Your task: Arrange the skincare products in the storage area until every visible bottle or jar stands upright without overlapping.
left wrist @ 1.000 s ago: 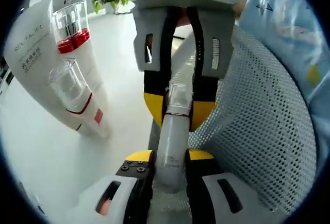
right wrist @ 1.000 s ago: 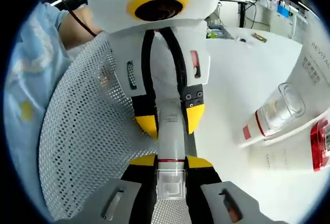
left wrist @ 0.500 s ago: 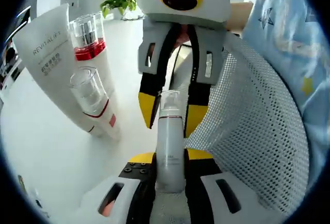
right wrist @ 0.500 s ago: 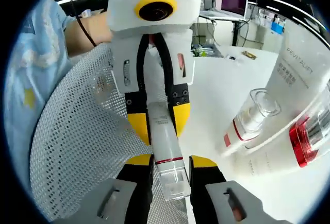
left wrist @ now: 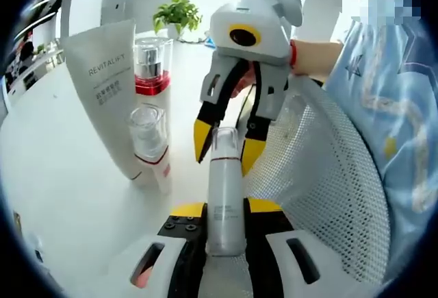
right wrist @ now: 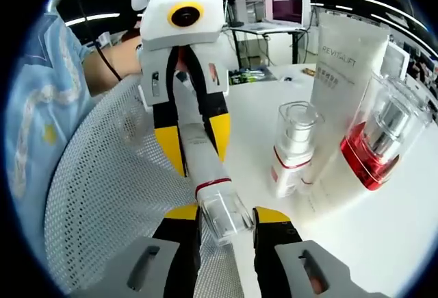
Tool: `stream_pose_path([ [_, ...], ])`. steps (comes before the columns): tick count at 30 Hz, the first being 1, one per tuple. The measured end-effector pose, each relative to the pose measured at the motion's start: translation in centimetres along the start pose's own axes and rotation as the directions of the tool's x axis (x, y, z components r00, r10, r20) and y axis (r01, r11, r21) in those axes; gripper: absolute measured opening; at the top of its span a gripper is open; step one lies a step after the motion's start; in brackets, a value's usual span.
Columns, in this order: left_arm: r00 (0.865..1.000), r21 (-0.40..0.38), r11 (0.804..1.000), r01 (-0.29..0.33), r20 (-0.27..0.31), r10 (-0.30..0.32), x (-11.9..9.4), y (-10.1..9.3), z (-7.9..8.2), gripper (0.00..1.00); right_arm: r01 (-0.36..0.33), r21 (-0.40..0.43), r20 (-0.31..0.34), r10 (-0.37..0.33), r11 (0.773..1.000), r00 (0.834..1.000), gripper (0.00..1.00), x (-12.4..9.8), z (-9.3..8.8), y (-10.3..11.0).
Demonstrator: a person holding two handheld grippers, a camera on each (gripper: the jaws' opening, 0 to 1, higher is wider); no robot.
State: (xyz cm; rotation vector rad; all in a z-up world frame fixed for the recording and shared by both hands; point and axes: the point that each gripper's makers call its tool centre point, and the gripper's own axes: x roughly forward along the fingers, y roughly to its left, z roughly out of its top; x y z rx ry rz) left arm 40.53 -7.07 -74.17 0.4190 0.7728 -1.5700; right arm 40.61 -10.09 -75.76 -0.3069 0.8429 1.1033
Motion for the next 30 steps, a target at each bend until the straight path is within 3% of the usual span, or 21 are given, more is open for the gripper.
stream_pose_path([
  [5, 0.999, -0.030, 1.000, -0.005, 0.040, 0.007, -0.5, 0.3, 0.7, 0.22, -0.004, 0.061, 0.033, 0.002, 0.998, 0.999, 0.24, -0.6, 0.5, -0.3],
  [15, 0.995, -0.101, 0.993, 0.054, 0.087, -0.045, -0.9, 0.1, 1.2, 0.23, -0.082, 0.144, 0.109, 0.066, 0.986, 0.992, 0.21, -2.2, 2.2, 0.3],
  [17, 0.995, -0.090, 0.994, 0.058, 0.086, -0.051, -0.9, 0.0, 1.2, 0.23, -0.117, 0.158, 0.171, 0.090, 0.981, 0.981, 0.20, -2.6, 3.3, 0.6],
  [18, 0.994, -0.094, 0.994, 0.064, 0.098, -0.055, -1.0, -0.1, 1.4, 0.23, -0.106, 0.153, 0.136, 0.085, 0.983, 0.987, 0.20, -2.8, 2.8, 0.5],
  [20, 0.993, -0.094, 0.993, 0.067, 0.103, -0.057, -1.1, -0.2, 1.5, 0.23, -0.126, 0.147, 0.165, 0.101, 0.981, 0.981, 0.18, -3.2, 3.3, 0.8],
  [21, 0.992, -0.096, 0.993, 0.073, 0.110, -0.062, -1.1, -0.2, 1.6, 0.23, -0.148, 0.151, 0.194, 0.117, 0.978, 0.974, 0.10, -3.3, 3.7, 1.1],
  [22, 0.989, -0.129, 0.990, 0.060, 0.140, -0.042, -0.9, 0.0, 2.0, 0.23, -0.202, 0.162, 0.295, 0.148, 0.966, 0.944, 0.00, -3.8, 5.3, 1.5],
  [23, 0.993, -0.169, 0.984, 0.052, 0.113, -0.033, -0.9, 0.2, 1.4, 0.22, -0.238, 0.213, 0.361, 0.150, 0.948, 0.920, 0.00, -4.6, 6.4, 1.7],
  [24, 0.992, -0.128, 0.987, 0.094, 0.095, -0.082, -0.9, -0.5, 1.4, 0.22, -0.249, 0.215, 0.435, 0.136, 0.944, 0.890, 0.00, -5.4, 7.8, 1.2],
  [25, 0.991, -0.115, 0.987, 0.110, 0.087, -0.100, -1.0, -0.8, 1.3, 0.22, -0.238, 0.192, 0.440, 0.133, 0.952, 0.888, 0.00, -5.6, 7.8, 1.2],
  [26, 0.976, -0.072, 0.988, 0.134, 0.182, -0.119, -1.2, -1.5, 3.1, 0.22, -0.188, 0.177, 0.461, 0.087, 0.966, 0.883, 0.00, -5.7, 8.0, 0.5],
  [27, 0.971, -0.087, 0.987, 0.133, 0.210, -0.112, -1.4, -1.5, 3.5, 0.22, -0.142, 0.172, 0.464, 0.047, 0.975, 0.885, 0.00, -5.5, 7.8, 0.0],
  [30, 0.964, -0.109, 0.980, 0.169, 0.227, -0.141, -1.7, -1.8, 3.9, 0.22, -0.172, 0.122, 0.452, 0.099, 0.978, 0.886, 0.00, -5.2, 7.7, 1.3],
])
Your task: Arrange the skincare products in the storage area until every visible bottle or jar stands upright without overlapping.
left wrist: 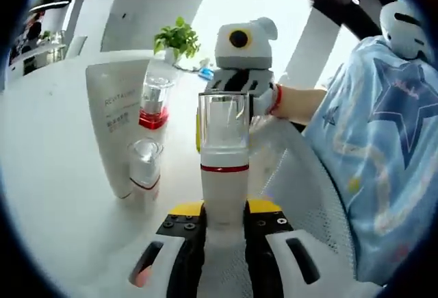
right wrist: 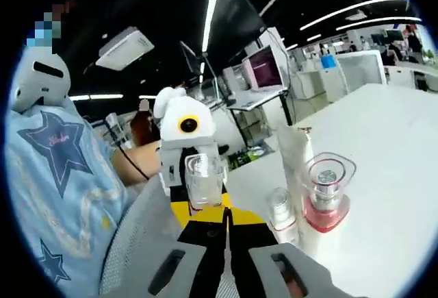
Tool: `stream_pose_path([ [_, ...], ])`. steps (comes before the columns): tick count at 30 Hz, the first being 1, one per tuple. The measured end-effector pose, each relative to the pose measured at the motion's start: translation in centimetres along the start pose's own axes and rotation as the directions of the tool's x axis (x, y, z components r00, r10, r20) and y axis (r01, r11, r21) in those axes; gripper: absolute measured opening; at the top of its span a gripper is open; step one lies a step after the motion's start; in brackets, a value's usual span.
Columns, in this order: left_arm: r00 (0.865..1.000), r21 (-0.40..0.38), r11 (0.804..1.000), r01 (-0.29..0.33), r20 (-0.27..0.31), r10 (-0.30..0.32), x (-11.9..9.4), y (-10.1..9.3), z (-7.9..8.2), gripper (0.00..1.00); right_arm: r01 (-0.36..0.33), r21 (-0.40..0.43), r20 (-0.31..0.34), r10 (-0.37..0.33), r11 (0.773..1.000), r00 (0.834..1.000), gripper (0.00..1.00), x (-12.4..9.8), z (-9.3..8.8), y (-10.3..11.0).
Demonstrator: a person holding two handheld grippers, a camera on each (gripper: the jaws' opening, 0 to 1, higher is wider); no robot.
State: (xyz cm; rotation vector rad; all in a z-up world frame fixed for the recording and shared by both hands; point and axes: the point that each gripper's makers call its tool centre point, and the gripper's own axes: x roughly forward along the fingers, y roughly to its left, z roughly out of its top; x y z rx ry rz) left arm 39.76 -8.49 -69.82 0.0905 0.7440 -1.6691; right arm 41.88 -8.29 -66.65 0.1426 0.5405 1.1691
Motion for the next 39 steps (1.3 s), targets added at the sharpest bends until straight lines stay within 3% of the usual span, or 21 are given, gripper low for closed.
stream_pose_path([
  [2, 1.000, -0.007, 1.000, 0.004, 0.014, -0.004, -0.3, 0.1, 0.3, 0.22, -0.004, -0.022, -0.012, 0.004, 1.000, 1.000, 0.00, 0.2, 0.0, 0.3],
  [5, 0.998, -0.035, 0.999, 0.038, 0.059, -0.036, -0.6, -0.2, 1.1, 0.22, -0.022, -0.052, 0.019, 0.023, 0.998, 1.000, 0.00, 0.1, 0.5, 0.4],
  [8, 0.989, -0.052, 0.995, 0.083, 0.126, -0.076, -1.0, -0.8, 2.3, 0.22, -0.074, -0.049, 0.101, 0.079, 0.996, 0.992, 0.00, -0.4, 1.7, 0.9],
  [12, 0.965, -0.054, 0.987, 0.153, 0.225, -0.137, -1.9, -1.8, 4.1, 0.22, -0.203, 0.027, 0.256, 0.190, 0.979, 0.948, 0.00, -1.5, 4.4, 2.3],
  [13, 0.954, -0.053, 0.982, 0.183, 0.250, -0.165, -2.1, -2.2, 4.6, 0.22, -0.226, 0.032, 0.285, 0.208, 0.974, 0.936, 0.04, -1.7, 4.9, 2.5],
  [15, 0.940, -0.045, 0.973, 0.225, 0.271, -0.205, -2.3, -2.9, 5.0, 0.22, -0.278, 0.053, 0.338, 0.245, 0.959, 0.909, 0.22, -1.9, 5.9, 3.4],
  [16, 0.927, -0.041, 0.964, 0.262, 0.287, -0.240, -2.4, -3.6, 5.3, 0.22, -0.290, 0.052, 0.339, 0.256, 0.956, 0.905, 0.27, -1.9, 5.9, 3.6],
  [22, 0.905, -0.022, 0.939, 0.344, 0.276, -0.325, -2.1, -5.2, 5.3, 0.22, -0.317, 0.031, 0.308, 0.293, 0.948, 0.905, 0.30, -0.8, 5.9, 4.3],
  [26, 0.903, -0.011, 0.928, 0.372, 0.237, -0.359, -1.5, -5.9, 4.7, 0.22, -0.406, 0.033, 0.347, 0.370, 0.913, 0.862, 0.26, -0.6, 6.7, 5.6],
  [29, 0.895, -0.009, 0.916, 0.400, 0.221, -0.389, -1.4, -6.5, 4.5, 0.22, -0.476, 0.073, 0.320, 0.431, 0.877, 0.843, 0.20, -0.4, 6.3, 6.8],
  [30, 0.896, -0.011, 0.917, 0.399, 0.215, -0.388, -1.3, -6.4, 4.3, 0.22, -0.461, 0.095, 0.304, 0.416, 0.882, 0.857, 0.18, -0.1, 5.9, 6.7],
  [31, 0.897, -0.004, 0.916, 0.401, 0.203, -0.392, -1.2, -6.7, 4.1, 0.22, -0.457, 0.078, 0.313, 0.414, 0.886, 0.855, 0.18, 0.0, 6.2, 6.6],
  [32, 0.901, 0.001, 0.919, 0.394, 0.198, -0.386, -1.1, -6.6, 3.9, 0.22, -0.452, 0.102, 0.295, 0.407, 0.886, 0.864, 0.18, 0.0, 5.9, 6.3],
  [33, 0.912, 0.002, 0.929, 0.369, 0.189, -0.363, -0.8, -6.2, 3.8, 0.22, -0.446, 0.114, 0.285, 0.401, 0.888, 0.871, 0.17, 0.1, 5.8, 6.2],
  [34, 0.925, 0.001, 0.941, 0.338, 0.186, -0.332, -0.6, -5.7, 3.7, 0.22, -0.412, 0.152, 0.266, 0.364, 0.899, 0.893, 0.17, 0.4, 5.5, 5.6],
  [35, 0.937, 0.001, 0.953, 0.304, 0.182, -0.299, -0.5, -5.1, 3.7, 0.22, -0.385, 0.161, 0.267, 0.336, 0.909, 0.903, 0.17, 0.6, 5.5, 5.0],
  [37, 0.962, -0.025, 0.975, 0.222, 0.167, -0.215, -0.2, -3.4, 3.3, 0.21, -0.292, 0.155, 0.246, 0.249, 0.944, 0.937, 0.17, 1.1, 5.1, 3.6],
  [39, 0.968, -0.053, 0.979, 0.199, 0.167, -0.188, -0.1, -2.7, 3.3, 0.20, -0.209, 0.137, 0.236, 0.173, 0.968, 0.956, 0.17, 1.2, 4.9, 2.5],
])
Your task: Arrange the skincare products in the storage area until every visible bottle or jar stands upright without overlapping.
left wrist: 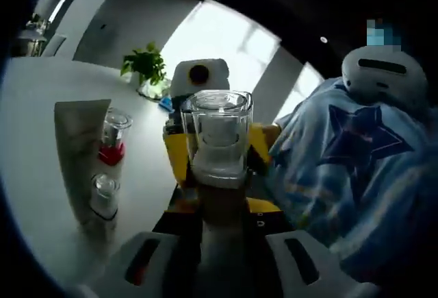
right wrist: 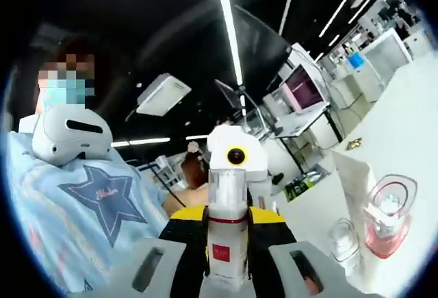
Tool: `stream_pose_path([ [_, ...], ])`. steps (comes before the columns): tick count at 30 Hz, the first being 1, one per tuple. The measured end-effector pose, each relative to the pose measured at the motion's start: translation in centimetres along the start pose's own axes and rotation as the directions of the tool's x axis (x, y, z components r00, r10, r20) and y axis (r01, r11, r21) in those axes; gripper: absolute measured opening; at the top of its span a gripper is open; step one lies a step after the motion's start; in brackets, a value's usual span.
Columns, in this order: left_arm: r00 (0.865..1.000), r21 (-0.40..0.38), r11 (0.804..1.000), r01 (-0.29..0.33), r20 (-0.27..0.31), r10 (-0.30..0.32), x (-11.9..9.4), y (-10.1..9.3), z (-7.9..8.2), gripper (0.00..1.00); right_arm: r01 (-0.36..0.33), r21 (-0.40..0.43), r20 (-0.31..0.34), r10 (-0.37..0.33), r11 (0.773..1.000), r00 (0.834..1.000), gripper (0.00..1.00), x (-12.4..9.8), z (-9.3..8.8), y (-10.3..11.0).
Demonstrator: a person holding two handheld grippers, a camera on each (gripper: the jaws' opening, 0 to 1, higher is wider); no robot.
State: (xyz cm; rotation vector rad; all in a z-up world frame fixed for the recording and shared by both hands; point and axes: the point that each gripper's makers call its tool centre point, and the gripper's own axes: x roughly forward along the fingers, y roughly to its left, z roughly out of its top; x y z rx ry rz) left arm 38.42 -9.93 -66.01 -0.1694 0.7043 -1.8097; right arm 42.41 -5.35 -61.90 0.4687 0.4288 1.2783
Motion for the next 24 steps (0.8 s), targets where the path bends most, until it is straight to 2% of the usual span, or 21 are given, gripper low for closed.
stream_pose_path([
  [4, 0.994, 0.013, 0.994, -0.107, 0.020, 0.107, -0.3, 1.9, 0.3, 0.21, 0.113, 0.001, 0.006, -0.113, 0.994, 0.994, 0.17, -0.3, 0.1, -1.8],
  [6, 0.983, 0.038, 0.982, -0.183, 0.035, 0.182, -0.6, 3.1, 0.5, 0.21, 0.191, -0.018, 0.011, -0.191, 0.981, 0.981, 0.17, -0.6, 0.1, -3.0],
  [8, 0.975, 0.056, 0.975, -0.216, 0.057, 0.213, -0.8, 3.5, 0.8, 0.21, 0.231, -0.028, 0.009, -0.230, 0.973, 0.973, 0.17, -0.8, 0.0, -3.6],
  [11, 0.969, 0.078, 0.968, -0.239, 0.090, 0.231, -1.0, 3.5, 1.4, 0.21, 0.242, -0.046, 0.030, -0.241, 0.969, 0.970, 0.17, -0.7, 0.3, -3.4],
  [15, 0.967, 0.097, 0.965, -0.245, 0.098, 0.236, -1.1, 3.5, 1.6, 0.22, 0.253, -0.085, 0.052, -0.249, 0.964, 0.967, 0.17, -0.3, 0.5, -3.1],
  [19, 0.971, 0.098, 0.966, -0.237, 0.054, 0.233, -1.2, 3.4, 1.1, 0.21, 0.232, -0.105, 0.033, -0.230, 0.967, 0.973, 0.18, -0.5, 0.1, -3.1],
  [22, 0.969, 0.116, 0.962, -0.248, 0.028, 0.246, -1.1, 3.4, 0.6, 0.20, 0.223, -0.115, 0.017, -0.222, 0.968, 0.975, 0.18, -0.7, -0.2, -3.2],
  [24, 0.970, 0.131, 0.962, -0.242, -0.002, 0.244, -0.9, 3.4, 0.1, 0.20, 0.203, -0.128, -0.024, -0.208, 0.971, 0.978, 0.18, -0.9, -0.7, -3.1],
])
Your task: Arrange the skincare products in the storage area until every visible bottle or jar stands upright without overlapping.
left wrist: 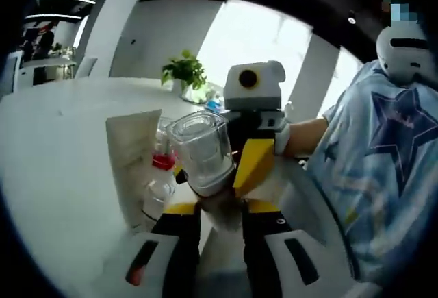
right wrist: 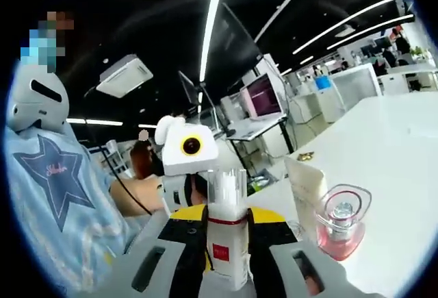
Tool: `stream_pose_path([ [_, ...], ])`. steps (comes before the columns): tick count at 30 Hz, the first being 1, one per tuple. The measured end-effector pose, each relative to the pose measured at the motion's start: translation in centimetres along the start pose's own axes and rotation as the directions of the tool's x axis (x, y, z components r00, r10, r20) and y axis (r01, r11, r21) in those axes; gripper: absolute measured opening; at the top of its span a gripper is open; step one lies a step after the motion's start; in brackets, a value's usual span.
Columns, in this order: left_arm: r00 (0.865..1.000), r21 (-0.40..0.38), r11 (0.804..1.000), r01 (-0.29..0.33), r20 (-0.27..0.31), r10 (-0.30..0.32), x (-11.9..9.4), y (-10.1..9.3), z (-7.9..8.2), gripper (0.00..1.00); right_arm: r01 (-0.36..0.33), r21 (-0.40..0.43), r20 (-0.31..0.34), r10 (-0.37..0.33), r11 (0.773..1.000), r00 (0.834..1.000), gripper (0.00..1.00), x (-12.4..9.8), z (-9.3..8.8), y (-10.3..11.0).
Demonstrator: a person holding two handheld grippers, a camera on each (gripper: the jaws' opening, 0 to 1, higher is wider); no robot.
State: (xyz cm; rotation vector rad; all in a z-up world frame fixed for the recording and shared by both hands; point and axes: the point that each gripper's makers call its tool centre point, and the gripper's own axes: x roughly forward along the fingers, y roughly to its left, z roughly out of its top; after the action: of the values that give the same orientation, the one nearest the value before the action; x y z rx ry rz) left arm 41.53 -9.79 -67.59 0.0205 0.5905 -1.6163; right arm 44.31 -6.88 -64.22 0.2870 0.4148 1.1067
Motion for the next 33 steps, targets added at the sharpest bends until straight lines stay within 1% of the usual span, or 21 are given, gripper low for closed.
stream_pose_path([
  [1, 1.000, 0.008, 1.000, 0.001, -0.020, -0.001, 0.1, 0.0, -0.3, 0.20, -0.007, -0.006, -0.019, 0.007, 1.000, 1.000, 0.18, -0.1, -0.3, 0.1],
  [4, 0.999, 0.033, 0.999, 0.011, -0.051, -0.010, 0.4, -0.3, -0.9, 0.19, -0.029, -0.036, -0.064, 0.027, 0.999, 0.998, 0.19, -0.5, -1.0, 0.3],
  [7, 0.996, 0.037, 0.998, 0.046, -0.079, -0.043, 0.5, -0.9, -1.5, 0.19, -0.048, -0.059, -0.076, 0.043, 0.997, 0.996, 0.20, -0.7, -1.3, 0.7],
  [9, 0.994, 0.044, 0.997, 0.061, -0.092, -0.057, 0.5, -1.1, -1.7, 0.19, -0.061, -0.067, -0.067, 0.056, 0.996, 0.996, 0.20, -1.0, -1.1, 0.9],
  [11, 0.991, 0.044, 0.996, 0.078, -0.115, -0.073, 0.6, -1.4, -2.2, 0.19, -0.081, -0.058, -0.058, 0.078, 0.995, 0.995, 0.20, -1.4, -1.0, 1.1],
  [13, 0.987, 0.049, 0.994, 0.097, -0.136, -0.090, 0.6, -1.6, -2.6, 0.19, -0.103, -0.054, -0.063, 0.099, 0.993, 0.993, 0.18, -1.5, -1.2, 1.4],
  [16, 0.981, 0.048, 0.991, 0.121, -0.160, -0.112, 0.7, -2.1, -3.1, 0.19, -0.133, -0.030, -0.089, 0.130, 0.991, 0.987, 0.17, -1.7, -1.8, 1.9],
  [18, 0.977, 0.048, 0.990, 0.132, -0.173, -0.122, 0.9, -2.2, -3.4, 0.20, -0.126, -0.021, -0.106, 0.123, 0.992, 0.987, 0.17, -1.7, -2.0, 1.7],
  [19, 0.977, 0.052, 0.991, 0.127, -0.179, -0.116, 0.9, -2.2, -3.5, 0.20, -0.117, -0.031, -0.114, 0.112, 0.993, 0.987, 0.17, -1.7, -2.2, 1.7],
  [20, 0.978, 0.058, 0.992, 0.108, -0.187, -0.096, 1.0, -1.8, -3.6, 0.20, -0.099, -0.057, -0.123, 0.091, 0.993, 0.988, 0.16, -1.7, -2.3, 1.6],
  [22, 0.977, 0.054, 0.994, 0.096, -0.196, -0.084, 1.0, -1.5, -3.8, 0.19, -0.070, -0.062, -0.133, 0.061, 0.996, 0.989, 0.16, -1.6, -2.4, 1.3],
  [23, 0.977, 0.044, 0.996, 0.079, -0.202, -0.068, 1.0, -1.1, -3.9, 0.19, -0.050, -0.067, -0.134, 0.041, 0.996, 0.990, 0.16, -1.5, -2.5, 1.0],
  [24, 0.978, 0.045, 0.997, 0.066, -0.201, -0.056, 1.0, -0.9, -3.9, 0.19, -0.032, -0.074, -0.135, 0.022, 0.997, 0.991, 0.16, -1.6, -2.5, 0.8],
  [25, 0.980, 0.048, 0.998, 0.041, -0.197, -0.031, 1.0, -0.4, -3.9, 0.19, -0.004, -0.086, -0.140, -0.008, 0.996, 0.990, 0.16, -1.7, -2.5, 0.4],
  [27, 0.983, 0.065, 0.998, 0.018, -0.186, -0.005, 1.0, 0.0, -3.8, 0.18, 0.035, -0.095, -0.132, -0.047, 0.995, 0.990, 0.16, -1.8, -2.3, -0.1],
  [28, 0.982, 0.065, 0.998, 0.016, -0.188, -0.004, 0.9, 0.1, -3.8, 0.16, 0.073, -0.115, -0.135, -0.089, 0.991, 0.987, 0.16, -2.0, -2.3, -0.7],
  [29, 0.982, 0.062, 0.998, 0.009, -0.191, 0.003, 0.9, 0.2, -3.9, 0.16, 0.083, -0.116, -0.140, -0.099, 0.990, 0.985, 0.16, -2.1, -2.3, -0.8],
  [30, 0.981, 0.062, 0.998, -0.008, -0.195, 0.020, 0.9, 0.5, -4.0, 0.14, 0.105, -0.122, -0.151, -0.123, 0.987, 0.981, 0.16, -2.3, -2.5, -1.2],
  [31, 0.976, 0.065, 0.998, -0.026, -0.213, 0.039, 1.0, 0.9, -4.4, 0.12, 0.149, -0.132, -0.155, -0.169, 0.980, 0.973, 0.16, -2.6, -2.7, -1.9],
  [32, 0.968, 0.072, 0.997, -0.028, -0.248, 0.045, 0.9, 0.9, -5.0, 0.10, 0.182, -0.148, -0.152, -0.204, 0.972, 0.967, 0.16, -2.8, -2.8, -2.5],
  [33, 0.961, 0.081, 0.996, -0.030, -0.273, 0.051, 0.9, 1.0, -5.4, 0.09, 0.223, -0.164, -0.154, -0.248, 0.961, 0.956, 0.16, -3.1, -3.1, -3.2],
])
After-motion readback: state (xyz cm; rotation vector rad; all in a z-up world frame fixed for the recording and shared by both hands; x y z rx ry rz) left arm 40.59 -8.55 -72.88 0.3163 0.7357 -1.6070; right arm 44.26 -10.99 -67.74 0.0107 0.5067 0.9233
